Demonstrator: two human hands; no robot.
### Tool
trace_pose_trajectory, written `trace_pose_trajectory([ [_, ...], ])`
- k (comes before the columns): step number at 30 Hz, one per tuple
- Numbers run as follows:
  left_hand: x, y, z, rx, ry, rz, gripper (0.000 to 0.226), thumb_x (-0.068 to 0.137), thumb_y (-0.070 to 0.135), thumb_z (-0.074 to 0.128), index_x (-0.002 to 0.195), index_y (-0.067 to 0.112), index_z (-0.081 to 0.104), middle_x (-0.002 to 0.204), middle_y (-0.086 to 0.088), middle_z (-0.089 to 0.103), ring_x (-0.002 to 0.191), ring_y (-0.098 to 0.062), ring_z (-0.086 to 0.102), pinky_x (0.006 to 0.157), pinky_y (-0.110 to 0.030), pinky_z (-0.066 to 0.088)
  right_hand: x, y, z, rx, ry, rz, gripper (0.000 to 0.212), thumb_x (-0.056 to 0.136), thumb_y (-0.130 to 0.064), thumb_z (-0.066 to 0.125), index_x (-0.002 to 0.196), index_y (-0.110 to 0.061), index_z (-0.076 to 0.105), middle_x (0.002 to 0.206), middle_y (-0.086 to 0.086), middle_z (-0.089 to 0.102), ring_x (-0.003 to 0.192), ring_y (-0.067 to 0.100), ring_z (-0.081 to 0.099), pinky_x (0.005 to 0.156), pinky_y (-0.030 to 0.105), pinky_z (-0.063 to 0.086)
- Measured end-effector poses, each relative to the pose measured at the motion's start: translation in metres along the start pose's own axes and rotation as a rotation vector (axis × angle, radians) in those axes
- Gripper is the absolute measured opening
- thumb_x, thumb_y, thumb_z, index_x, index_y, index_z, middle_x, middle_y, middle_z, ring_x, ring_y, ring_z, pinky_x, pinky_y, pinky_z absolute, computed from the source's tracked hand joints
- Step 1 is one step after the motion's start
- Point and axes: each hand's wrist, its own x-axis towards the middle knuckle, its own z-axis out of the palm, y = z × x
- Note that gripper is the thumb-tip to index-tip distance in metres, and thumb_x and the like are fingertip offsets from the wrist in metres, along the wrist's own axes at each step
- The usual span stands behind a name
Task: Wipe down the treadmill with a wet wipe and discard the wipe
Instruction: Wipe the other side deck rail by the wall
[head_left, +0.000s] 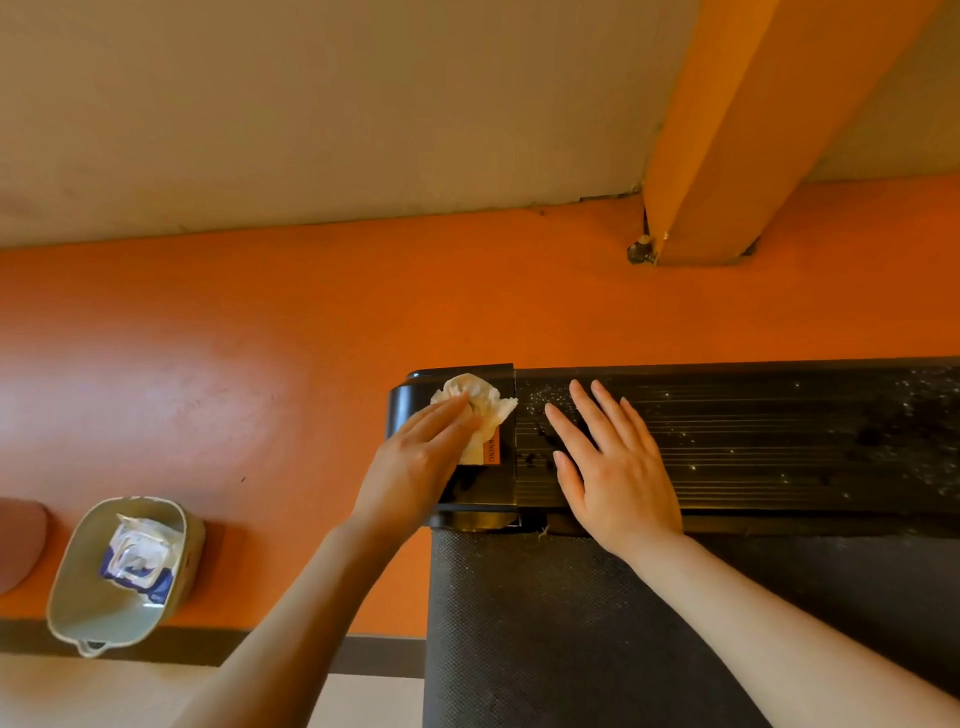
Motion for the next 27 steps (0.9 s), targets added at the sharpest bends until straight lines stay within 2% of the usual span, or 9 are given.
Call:
trace_pose_trajectory([
  [3, 0.007, -0.007, -0.003, 0.054, 0.041, 0.083, 0.035, 0.079, 0.001, 0.078, 0.113, 0.008, 0.071, 0.122, -0.015, 0.065, 0.101, -0.035, 0.065, 0.068, -0.046, 0.059, 0.0, 0.0, 0.0, 0.0, 0.0, 0.004, 0.05, 0.101, -0.038, 0.031, 0.144, -0.02, 0.049, 0.154, 0.012, 0.04, 0.145, 0.03, 0.031, 0.117, 0.048, 0.027],
  [5, 0.013, -0.008, 0.0, 0.081, 0.073, 0.146, 0.028, 0.087, 0.009, 0.07, 0.116, 0.009, 0.069, 0.124, -0.014, 0.064, 0.107, -0.033, 0.062, 0.078, -0.046, 0.055, 0.001, -0.001, 0.0, -0.004, -0.005, 0.004, 0.05, 0.101, -0.039, 0.031, 0.144, -0.02, 0.049, 0.154, 0.012, 0.039, 0.145, 0.029, 0.031, 0.117, 0.047, 0.026],
  [8, 0.02, -0.012, 0.005, 0.054, 0.021, 0.233, 0.039, 0.097, 0.017, 0.055, 0.135, 0.009, 0.058, 0.142, -0.012, 0.052, 0.134, -0.03, 0.047, 0.11, -0.044, 0.039, 0.001, -0.001, 0.0, -0.011, -0.008, 0.004, 0.05, 0.101, -0.039, 0.031, 0.144, -0.021, 0.049, 0.154, 0.012, 0.039, 0.145, 0.029, 0.031, 0.118, 0.046, 0.025],
  [11, 0.021, -0.019, 0.009, -0.006, -0.054, 0.285, 0.042, 0.096, 0.015, 0.057, 0.137, 0.008, 0.055, 0.145, -0.008, 0.05, 0.14, -0.025, 0.04, 0.112, -0.044, 0.038, 0.001, -0.001, 0.0, -0.019, -0.011, 0.003, 0.05, 0.101, -0.039, 0.031, 0.144, -0.021, 0.049, 0.154, 0.012, 0.039, 0.145, 0.03, 0.031, 0.118, 0.047, 0.026],
  [14, 0.015, -0.02, 0.005, -0.034, -0.069, 0.261, 0.042, 0.099, 0.021, 0.051, 0.138, 0.008, 0.054, 0.146, -0.007, 0.049, 0.141, -0.021, 0.038, 0.115, -0.036, 0.035, 0.001, -0.001, 0.0, -0.024, -0.008, 0.002, 0.05, 0.101, -0.039, 0.032, 0.144, -0.02, 0.049, 0.154, 0.012, 0.04, 0.145, 0.03, 0.032, 0.117, 0.046, 0.026],
  [17, 0.011, -0.02, 0.004, -0.052, -0.09, 0.244, 0.043, 0.1, 0.026, 0.049, 0.139, 0.007, 0.053, 0.147, -0.007, 0.048, 0.141, -0.02, 0.037, 0.115, -0.036, 0.035, 0.001, -0.001, -0.001, -0.03, -0.012, 0.004, 0.05, 0.101, -0.039, 0.032, 0.144, -0.021, 0.048, 0.154, 0.012, 0.039, 0.145, 0.03, 0.032, 0.117, 0.046, 0.026],
  [22, 0.035, -0.012, 0.01, -0.087, -0.067, 0.028, 0.052, 0.098, 0.034, 0.046, 0.141, 0.005, 0.049, 0.157, -0.01, 0.029, 0.146, -0.027, 0.026, 0.117, -0.044, 0.028, 0.001, 0.0, 0.0, -0.029, -0.018, 0.001, 0.05, 0.101, -0.039, 0.031, 0.145, -0.021, 0.047, 0.155, 0.012, 0.038, 0.146, 0.029, 0.03, 0.118, 0.046, 0.025],
  [25, 0.032, -0.005, 0.019, -0.091, -0.12, -0.008, 0.048, 0.099, 0.026, 0.046, 0.141, 0.004, 0.048, 0.152, -0.013, 0.039, 0.142, -0.028, 0.034, 0.112, -0.054, 0.036, 0.001, -0.001, -0.001, -0.038, -0.028, 0.006, 0.05, 0.102, -0.039, 0.03, 0.146, -0.021, 0.046, 0.155, 0.012, 0.038, 0.146, 0.029, 0.029, 0.118, 0.046, 0.024],
  [27, 0.015, 0.001, 0.02, -0.07, -0.156, -0.008, 0.049, 0.099, 0.027, 0.04, 0.142, 0.005, 0.047, 0.151, -0.013, 0.04, 0.142, -0.029, 0.034, 0.113, -0.053, 0.034, 0.001, -0.002, -0.002, -0.038, -0.03, 0.007, 0.05, 0.102, -0.039, 0.03, 0.146, -0.021, 0.046, 0.155, 0.012, 0.038, 0.146, 0.029, 0.03, 0.118, 0.046, 0.024],
])
